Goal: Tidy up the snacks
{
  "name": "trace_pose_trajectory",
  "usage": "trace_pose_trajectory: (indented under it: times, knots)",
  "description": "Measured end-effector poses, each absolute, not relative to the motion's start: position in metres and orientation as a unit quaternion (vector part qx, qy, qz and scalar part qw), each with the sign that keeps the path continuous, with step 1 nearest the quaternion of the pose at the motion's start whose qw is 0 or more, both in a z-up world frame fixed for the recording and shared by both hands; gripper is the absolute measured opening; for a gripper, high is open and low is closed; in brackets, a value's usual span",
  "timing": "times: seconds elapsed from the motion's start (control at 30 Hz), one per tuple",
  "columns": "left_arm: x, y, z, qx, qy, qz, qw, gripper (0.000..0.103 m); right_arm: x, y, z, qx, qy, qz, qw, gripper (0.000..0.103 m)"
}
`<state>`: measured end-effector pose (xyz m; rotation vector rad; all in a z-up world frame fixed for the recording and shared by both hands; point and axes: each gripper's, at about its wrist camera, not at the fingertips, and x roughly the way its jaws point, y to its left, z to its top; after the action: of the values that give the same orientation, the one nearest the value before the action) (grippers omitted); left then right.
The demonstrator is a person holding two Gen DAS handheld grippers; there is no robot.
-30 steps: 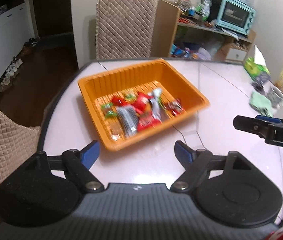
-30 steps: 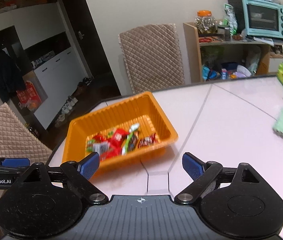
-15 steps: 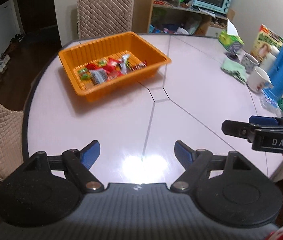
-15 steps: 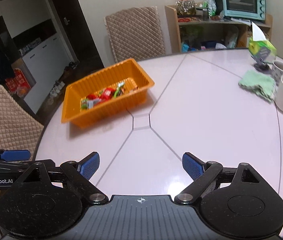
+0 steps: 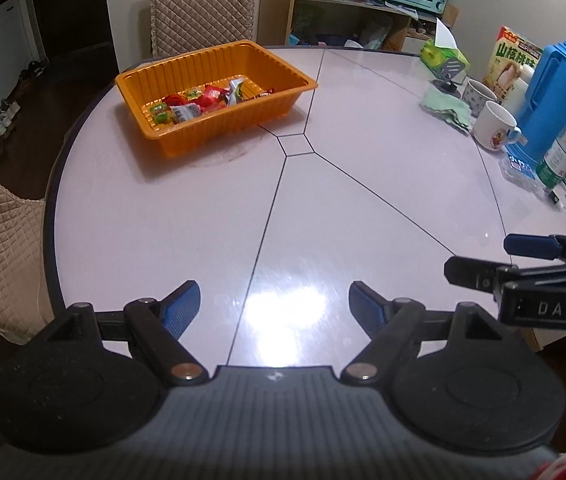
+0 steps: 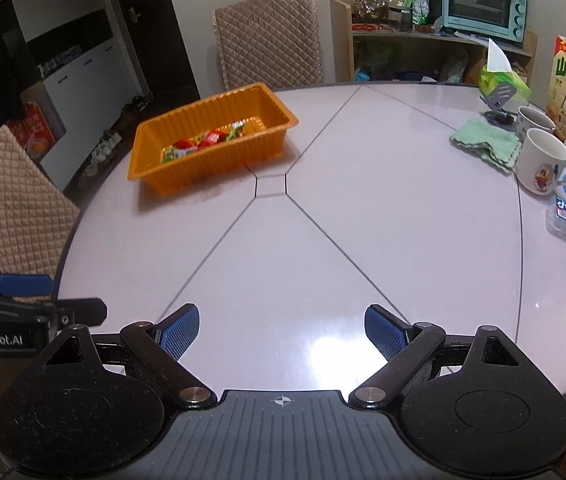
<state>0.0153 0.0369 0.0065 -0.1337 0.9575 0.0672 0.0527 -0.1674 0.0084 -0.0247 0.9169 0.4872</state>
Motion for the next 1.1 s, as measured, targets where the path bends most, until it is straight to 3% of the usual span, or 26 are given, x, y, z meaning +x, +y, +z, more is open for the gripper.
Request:
trace_pose_trajectory:
  times: [1.1]
  knots:
    - [-0.006, 0.009, 0.009, -0.056, 0.458, 0.04, 0.886, 0.08, 0.028, -0.188, 0.008, -0.013, 0.439, 0.248, 0.863, 0.089]
